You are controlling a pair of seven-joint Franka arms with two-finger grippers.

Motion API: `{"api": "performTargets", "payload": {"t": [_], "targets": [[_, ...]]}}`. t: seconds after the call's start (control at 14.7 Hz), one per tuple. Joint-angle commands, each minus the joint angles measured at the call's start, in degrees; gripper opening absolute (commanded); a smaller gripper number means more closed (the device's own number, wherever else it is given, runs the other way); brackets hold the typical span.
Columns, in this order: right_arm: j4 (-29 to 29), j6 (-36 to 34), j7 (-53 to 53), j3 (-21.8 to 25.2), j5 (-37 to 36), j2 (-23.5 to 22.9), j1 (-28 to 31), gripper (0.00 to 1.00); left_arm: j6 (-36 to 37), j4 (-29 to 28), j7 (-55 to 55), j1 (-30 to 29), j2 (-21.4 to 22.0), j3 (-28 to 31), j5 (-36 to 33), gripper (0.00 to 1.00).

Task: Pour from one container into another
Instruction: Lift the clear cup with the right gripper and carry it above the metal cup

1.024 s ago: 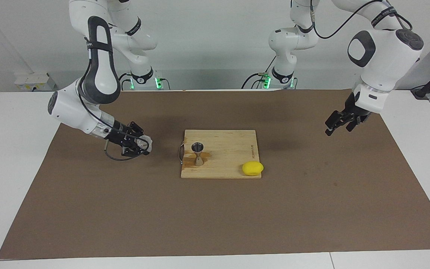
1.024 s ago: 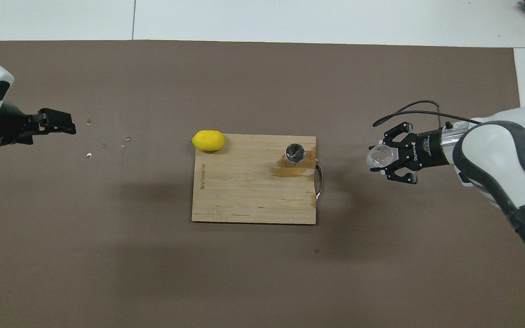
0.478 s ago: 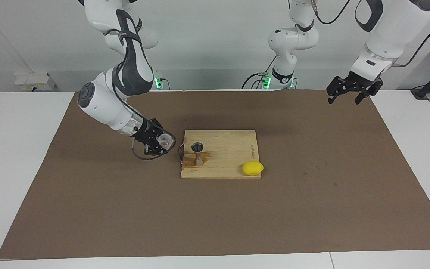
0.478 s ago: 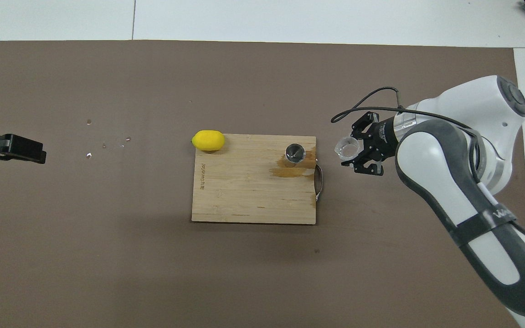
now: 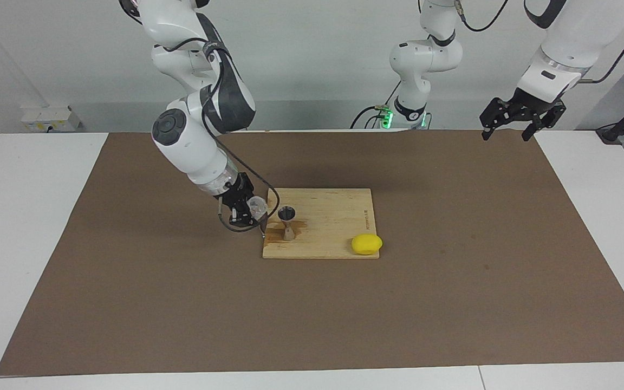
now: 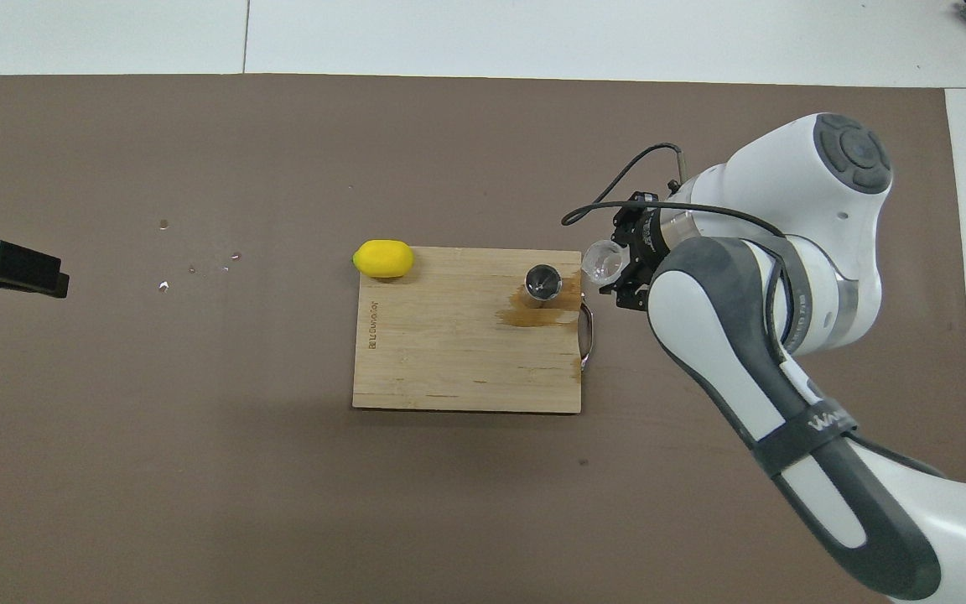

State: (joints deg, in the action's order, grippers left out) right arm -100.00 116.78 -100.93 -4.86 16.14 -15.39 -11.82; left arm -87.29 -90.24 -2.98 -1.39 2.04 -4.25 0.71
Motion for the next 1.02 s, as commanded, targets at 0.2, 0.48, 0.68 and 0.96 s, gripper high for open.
{"api": "performTargets", "payload": {"t": [0.2, 0.48, 0.68, 0.96], "targets": [[5.1, -2.3, -4.0, 0.0, -9.4, -2.8, -3.9, 0.00, -4.6, -5.5, -0.7, 0.2, 2.4, 0.3, 0.3, 1.00], [5.8, -2.5, -5.2, -0.3, -13.1, -3.1, -4.9, 0.00, -4.1, -5.7, -0.6, 0.3, 2.5, 0.4, 0.2, 1.00], [5.7, -2.3, -5.3, -0.3, -16.1, -3.1, -6.4, 0.00, -4.2, -6.0, -0.5, 0.6, 2.7, 0.4, 0.2, 1.00], [5.6, -1.9, -5.3, -0.3, -20.5, -3.1, -8.3, 0.00, -4.0, -5.9, -0.2, 0.8, 2.6, 0.5, 0.2, 1.00]]}}
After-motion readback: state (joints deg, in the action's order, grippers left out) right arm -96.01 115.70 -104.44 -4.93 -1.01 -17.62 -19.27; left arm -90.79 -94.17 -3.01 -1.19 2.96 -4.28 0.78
